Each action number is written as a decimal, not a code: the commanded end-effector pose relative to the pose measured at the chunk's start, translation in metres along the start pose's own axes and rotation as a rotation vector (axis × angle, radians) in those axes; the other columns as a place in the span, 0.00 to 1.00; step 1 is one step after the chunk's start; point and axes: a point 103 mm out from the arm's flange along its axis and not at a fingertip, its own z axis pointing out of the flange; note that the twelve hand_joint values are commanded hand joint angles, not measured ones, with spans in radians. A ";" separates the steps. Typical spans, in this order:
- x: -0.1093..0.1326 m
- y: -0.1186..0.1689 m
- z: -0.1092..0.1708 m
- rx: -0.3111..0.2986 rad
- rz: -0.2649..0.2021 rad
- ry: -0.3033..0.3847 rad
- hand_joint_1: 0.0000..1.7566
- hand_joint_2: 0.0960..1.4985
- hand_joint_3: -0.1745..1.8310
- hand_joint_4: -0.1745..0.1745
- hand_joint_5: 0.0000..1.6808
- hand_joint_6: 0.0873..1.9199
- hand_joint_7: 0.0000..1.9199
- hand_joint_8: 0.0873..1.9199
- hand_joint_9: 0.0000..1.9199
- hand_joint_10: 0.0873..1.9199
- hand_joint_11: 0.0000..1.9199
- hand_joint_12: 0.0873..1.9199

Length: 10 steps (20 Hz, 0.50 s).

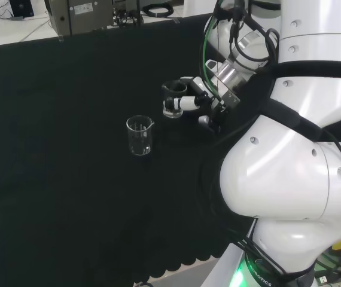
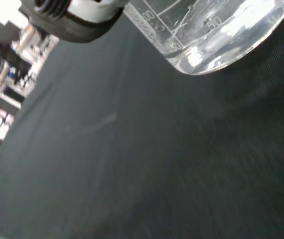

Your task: Pick up the beaker on the right.

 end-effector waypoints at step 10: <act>0.052 -0.009 -0.072 0.043 -0.106 -0.276 0.81 0.66 0.00 0.00 0.75 0.18 0.70 0.25 0.84 0.00 0.65 0.42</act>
